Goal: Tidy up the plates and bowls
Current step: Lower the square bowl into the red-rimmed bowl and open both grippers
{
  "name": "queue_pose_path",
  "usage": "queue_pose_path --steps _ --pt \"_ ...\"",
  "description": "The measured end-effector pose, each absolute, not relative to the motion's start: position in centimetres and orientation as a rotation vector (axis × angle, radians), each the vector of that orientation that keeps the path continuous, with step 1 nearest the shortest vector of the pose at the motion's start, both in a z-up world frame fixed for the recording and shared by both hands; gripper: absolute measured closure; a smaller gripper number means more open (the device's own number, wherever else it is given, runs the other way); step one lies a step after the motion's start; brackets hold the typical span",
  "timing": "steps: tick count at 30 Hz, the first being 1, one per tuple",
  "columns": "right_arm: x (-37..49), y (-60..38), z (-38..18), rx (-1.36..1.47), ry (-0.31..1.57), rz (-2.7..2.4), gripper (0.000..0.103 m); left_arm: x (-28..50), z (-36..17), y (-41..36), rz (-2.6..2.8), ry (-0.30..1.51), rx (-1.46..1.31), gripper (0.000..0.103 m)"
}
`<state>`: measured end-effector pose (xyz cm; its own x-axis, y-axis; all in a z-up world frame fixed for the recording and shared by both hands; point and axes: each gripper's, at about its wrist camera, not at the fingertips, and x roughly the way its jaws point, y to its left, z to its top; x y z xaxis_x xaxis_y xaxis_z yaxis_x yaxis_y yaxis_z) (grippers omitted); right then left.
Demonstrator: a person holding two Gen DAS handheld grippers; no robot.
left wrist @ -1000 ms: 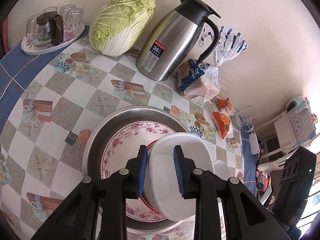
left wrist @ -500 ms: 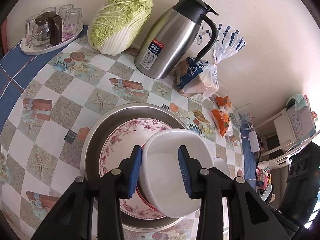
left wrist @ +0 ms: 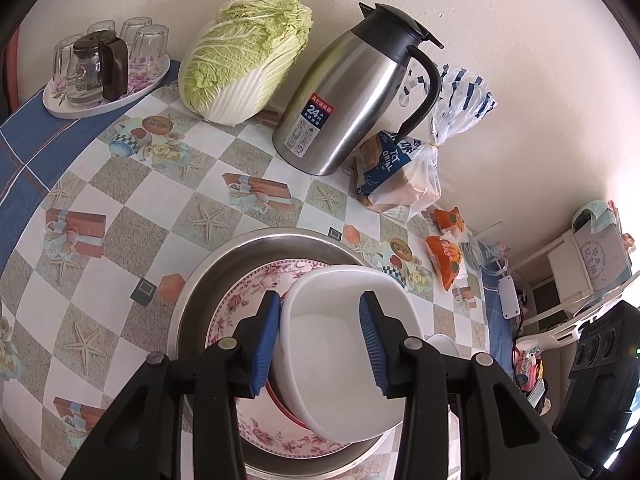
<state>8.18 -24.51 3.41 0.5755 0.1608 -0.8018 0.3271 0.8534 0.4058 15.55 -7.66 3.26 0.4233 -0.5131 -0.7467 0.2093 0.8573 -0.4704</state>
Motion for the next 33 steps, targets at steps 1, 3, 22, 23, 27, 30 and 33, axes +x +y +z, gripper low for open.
queue_pose_path --steps 1,3,22,23,27,30,33 --pt "8.2 -24.5 3.4 0.565 0.965 -0.101 0.077 15.6 3.3 -7.6 -0.463 1.041 -0.331 0.062" --pt "8.2 -24.7 3.3 0.579 0.963 -0.094 0.077 15.6 3.2 -7.5 -0.468 1.043 -0.339 0.062" --pt "7.5 -25.7 3.7 0.586 0.99 -0.139 0.071 14.9 4.3 -6.8 -0.403 1.071 -0.274 0.045" --pt "7.5 -25.8 3.7 0.583 0.992 -0.144 0.061 14.9 4.2 -6.8 -0.401 1.076 -0.272 0.044" --pt "7.7 -25.9 3.6 0.553 1.012 -0.166 0.05 14.9 4.0 -7.0 -0.381 1.09 -0.231 0.037" --pt "7.9 -25.8 3.2 0.547 1.026 -0.163 0.04 14.9 3.9 -7.0 -0.366 1.089 -0.208 0.031" --pt "8.0 -25.8 3.0 0.538 1.037 -0.171 0.032 14.8 3.9 -6.9 -0.348 1.084 -0.194 0.03"
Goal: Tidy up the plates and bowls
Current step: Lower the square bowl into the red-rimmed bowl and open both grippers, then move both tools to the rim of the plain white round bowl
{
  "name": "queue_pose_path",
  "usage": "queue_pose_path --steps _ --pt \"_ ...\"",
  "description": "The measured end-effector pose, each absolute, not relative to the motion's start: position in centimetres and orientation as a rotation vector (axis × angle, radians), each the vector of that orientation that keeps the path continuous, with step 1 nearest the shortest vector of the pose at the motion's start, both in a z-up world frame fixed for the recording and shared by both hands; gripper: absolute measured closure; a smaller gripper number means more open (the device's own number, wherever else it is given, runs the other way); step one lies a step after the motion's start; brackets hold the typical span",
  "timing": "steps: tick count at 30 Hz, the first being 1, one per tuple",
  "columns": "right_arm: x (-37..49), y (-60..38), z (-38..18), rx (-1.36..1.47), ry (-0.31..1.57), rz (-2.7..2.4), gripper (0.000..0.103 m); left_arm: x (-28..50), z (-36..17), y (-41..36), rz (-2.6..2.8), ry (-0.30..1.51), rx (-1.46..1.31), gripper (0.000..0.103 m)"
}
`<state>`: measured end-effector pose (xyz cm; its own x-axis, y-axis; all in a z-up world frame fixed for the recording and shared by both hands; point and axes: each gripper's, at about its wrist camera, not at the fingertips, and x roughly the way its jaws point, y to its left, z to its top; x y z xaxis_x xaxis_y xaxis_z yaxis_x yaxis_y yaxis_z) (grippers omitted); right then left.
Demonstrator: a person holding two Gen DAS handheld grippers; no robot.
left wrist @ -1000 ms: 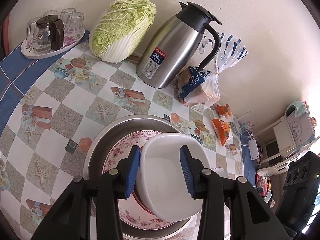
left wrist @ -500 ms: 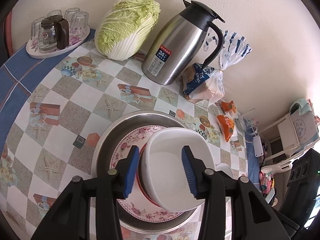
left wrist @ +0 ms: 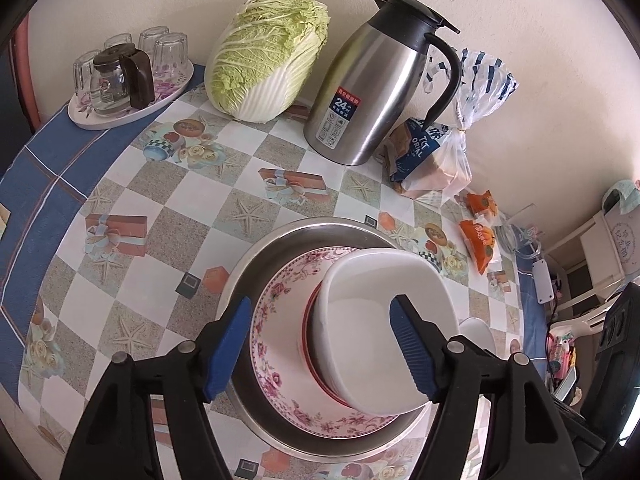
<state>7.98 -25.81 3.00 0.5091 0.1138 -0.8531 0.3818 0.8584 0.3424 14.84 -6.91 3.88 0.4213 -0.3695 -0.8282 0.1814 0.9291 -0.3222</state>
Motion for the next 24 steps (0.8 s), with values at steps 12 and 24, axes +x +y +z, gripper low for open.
queue_pose_path --steps 12,24 --pt "7.8 -26.6 2.8 0.536 1.028 -0.191 0.004 15.0 3.5 -6.5 -0.278 1.065 -0.168 0.011" --pt "6.4 -27.4 3.4 0.551 0.993 -0.202 0.001 14.4 3.7 -7.0 -0.266 1.055 -0.143 0.007"
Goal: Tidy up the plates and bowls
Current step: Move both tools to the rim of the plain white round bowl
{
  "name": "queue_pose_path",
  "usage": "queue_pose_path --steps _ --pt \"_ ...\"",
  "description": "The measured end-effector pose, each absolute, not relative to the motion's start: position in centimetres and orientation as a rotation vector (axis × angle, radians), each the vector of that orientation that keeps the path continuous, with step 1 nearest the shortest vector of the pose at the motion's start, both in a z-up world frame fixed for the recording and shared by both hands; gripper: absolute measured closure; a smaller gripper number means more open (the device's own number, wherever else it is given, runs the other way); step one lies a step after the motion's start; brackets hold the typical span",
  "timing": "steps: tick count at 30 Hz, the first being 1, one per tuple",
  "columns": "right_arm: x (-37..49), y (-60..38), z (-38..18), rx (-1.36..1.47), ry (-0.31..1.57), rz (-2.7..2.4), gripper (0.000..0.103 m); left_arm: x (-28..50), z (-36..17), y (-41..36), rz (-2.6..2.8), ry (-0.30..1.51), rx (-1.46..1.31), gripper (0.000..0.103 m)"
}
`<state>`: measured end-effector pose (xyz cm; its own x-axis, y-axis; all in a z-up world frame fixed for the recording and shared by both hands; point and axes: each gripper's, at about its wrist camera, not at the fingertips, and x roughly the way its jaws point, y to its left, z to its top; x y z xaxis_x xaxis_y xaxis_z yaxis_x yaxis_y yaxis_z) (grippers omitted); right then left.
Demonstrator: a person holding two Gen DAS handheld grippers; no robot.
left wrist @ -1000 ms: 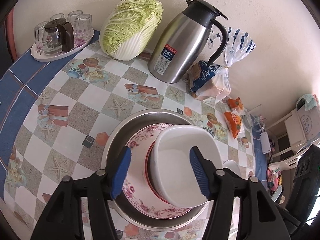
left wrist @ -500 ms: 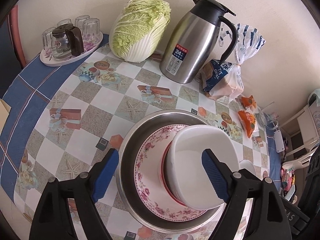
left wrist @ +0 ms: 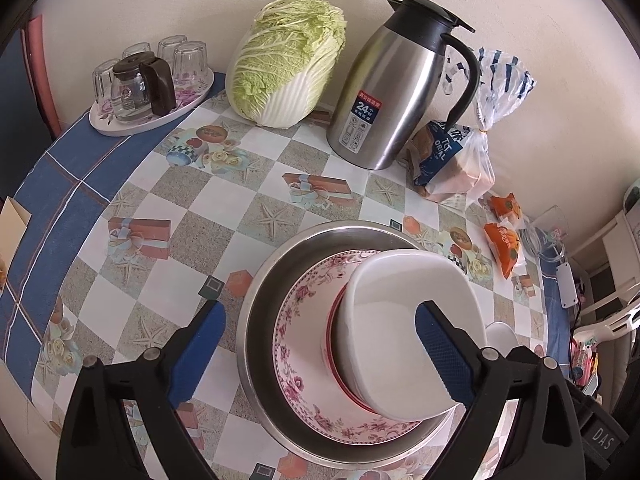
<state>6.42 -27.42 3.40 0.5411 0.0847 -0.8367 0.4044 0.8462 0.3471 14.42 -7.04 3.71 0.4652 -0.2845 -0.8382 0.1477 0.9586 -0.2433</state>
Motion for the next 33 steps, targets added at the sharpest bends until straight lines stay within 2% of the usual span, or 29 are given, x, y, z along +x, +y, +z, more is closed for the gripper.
queue_pose_path --steps 18,33 --pt "-1.1 -32.6 3.1 0.661 0.873 -0.35 0.0 10.8 7.6 -12.3 -0.374 0.949 -0.049 0.007" --pt "-5.4 -39.4 1.7 0.686 0.917 -0.558 0.0 7.0 8.7 -20.6 -0.542 0.874 0.046 0.007"
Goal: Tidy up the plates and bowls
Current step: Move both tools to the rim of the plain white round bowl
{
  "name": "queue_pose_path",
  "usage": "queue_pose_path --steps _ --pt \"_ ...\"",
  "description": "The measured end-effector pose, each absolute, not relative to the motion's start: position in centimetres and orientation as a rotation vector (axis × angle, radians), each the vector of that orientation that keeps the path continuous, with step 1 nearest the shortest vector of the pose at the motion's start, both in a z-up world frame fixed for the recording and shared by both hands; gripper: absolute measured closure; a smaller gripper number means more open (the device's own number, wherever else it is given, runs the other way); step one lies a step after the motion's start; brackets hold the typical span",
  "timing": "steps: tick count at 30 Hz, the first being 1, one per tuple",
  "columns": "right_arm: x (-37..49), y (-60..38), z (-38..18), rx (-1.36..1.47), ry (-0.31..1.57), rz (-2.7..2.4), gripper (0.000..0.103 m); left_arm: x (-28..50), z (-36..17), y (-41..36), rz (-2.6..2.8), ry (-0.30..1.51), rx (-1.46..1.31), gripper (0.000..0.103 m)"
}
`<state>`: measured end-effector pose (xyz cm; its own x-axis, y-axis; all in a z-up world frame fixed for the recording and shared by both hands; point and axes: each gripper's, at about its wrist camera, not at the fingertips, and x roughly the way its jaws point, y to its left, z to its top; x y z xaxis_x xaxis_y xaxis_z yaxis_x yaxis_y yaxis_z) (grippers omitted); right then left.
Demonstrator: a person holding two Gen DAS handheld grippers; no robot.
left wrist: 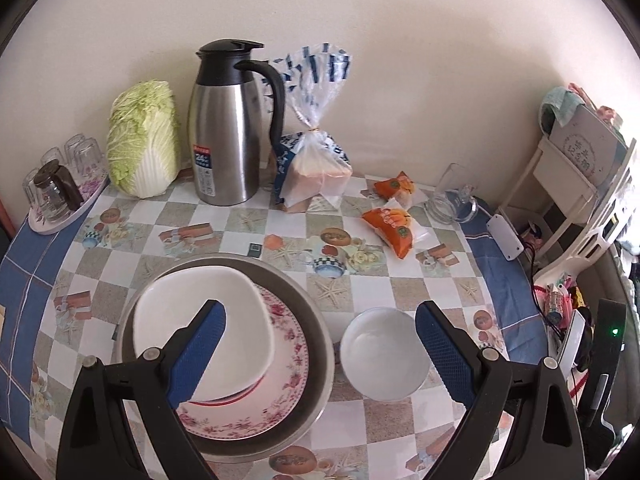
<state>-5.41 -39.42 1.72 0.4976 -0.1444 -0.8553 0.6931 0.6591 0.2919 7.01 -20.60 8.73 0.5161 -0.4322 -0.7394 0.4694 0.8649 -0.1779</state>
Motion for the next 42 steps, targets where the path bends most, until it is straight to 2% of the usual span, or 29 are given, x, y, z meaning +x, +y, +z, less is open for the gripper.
queue_pose_path --steps 9,27,37,42 --pt "-6.2 -41.4 0.7 0.683 0.944 -0.603 0.0 6.4 6.8 -26.0 -0.596 0.89 0.183 0.007" --pt "-2.1 -41.3 -4.8 0.585 1.09 -0.583 0.0 9.0 2.0 -29.8 -0.628 1.024 0.191 0.007" --pt "-2.0 -41.8 -5.4 0.548 1.096 -0.646 0.006 9.2 0.5 -30.3 -0.663 1.092 0.191 0.007" --pt "-2.5 -42.2 -5.1 0.543 1.07 -0.67 0.018 9.3 -0.5 -30.4 -0.661 1.123 0.19 0.008"
